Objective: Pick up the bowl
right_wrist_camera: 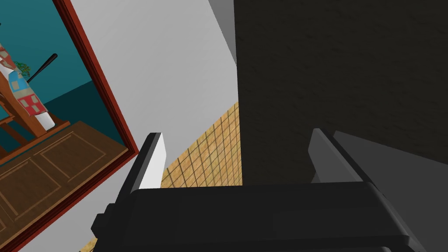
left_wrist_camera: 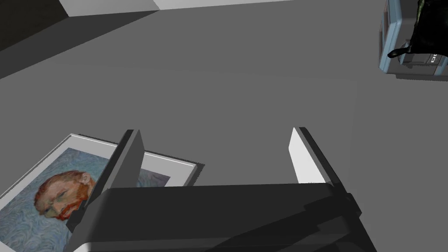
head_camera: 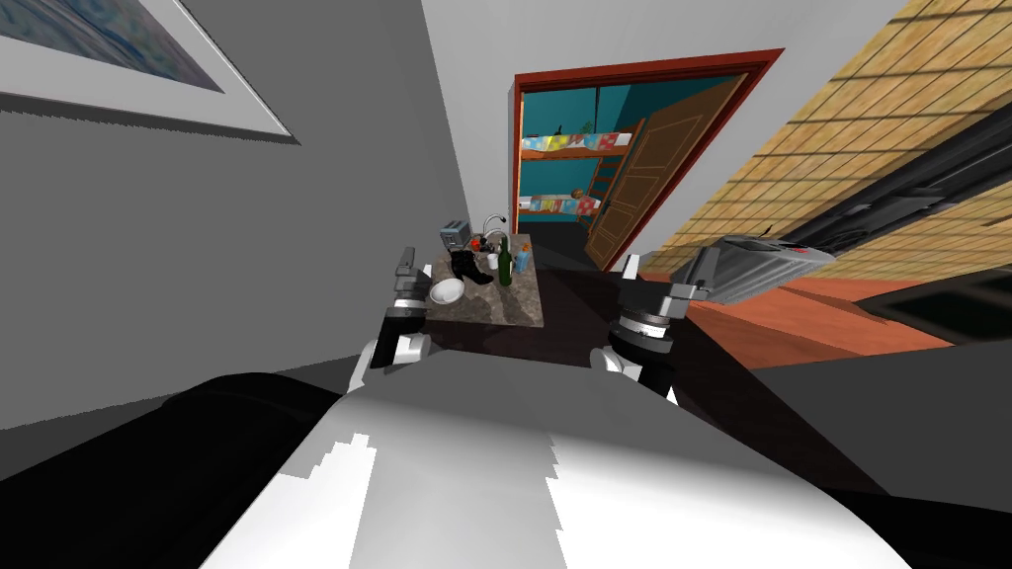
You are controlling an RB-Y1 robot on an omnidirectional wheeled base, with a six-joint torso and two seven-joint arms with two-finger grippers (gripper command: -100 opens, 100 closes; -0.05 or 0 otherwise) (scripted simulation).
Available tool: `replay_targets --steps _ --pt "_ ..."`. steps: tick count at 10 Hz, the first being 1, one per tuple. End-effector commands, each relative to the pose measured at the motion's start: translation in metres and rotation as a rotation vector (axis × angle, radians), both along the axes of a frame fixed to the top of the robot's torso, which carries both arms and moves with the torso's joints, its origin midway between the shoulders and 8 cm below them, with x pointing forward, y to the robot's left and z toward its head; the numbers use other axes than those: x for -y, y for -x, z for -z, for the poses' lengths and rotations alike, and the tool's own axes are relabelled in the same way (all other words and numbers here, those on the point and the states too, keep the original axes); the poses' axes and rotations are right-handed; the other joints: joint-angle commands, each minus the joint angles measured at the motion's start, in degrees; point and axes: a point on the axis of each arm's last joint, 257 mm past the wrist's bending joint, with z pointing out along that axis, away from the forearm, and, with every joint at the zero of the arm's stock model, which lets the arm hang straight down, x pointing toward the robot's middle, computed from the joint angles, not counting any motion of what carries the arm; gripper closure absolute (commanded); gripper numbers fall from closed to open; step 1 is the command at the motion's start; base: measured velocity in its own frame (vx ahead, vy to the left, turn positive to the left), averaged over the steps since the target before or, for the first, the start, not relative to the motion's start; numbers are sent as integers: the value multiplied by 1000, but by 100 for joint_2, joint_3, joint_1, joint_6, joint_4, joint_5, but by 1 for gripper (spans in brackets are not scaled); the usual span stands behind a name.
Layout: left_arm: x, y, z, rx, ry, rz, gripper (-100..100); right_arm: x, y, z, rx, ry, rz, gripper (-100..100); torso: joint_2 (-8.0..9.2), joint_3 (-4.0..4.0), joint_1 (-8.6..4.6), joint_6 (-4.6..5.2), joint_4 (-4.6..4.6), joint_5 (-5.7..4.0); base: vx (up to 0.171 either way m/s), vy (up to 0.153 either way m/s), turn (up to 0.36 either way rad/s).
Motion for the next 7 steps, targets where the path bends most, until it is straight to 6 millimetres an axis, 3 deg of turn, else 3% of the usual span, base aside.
replay_targets --steps 1,7 --pt "-5 -2 4 -24 7 -8 -100 0 0 0 0 0 0 0 0 0 0 0 0 0 -12 -14 -27" --pt "-42 -8 27 -147 47 -69 -100 0 0 0 0 0 0 0 2 1 -2 0 0 -1 -15 -17 -47"
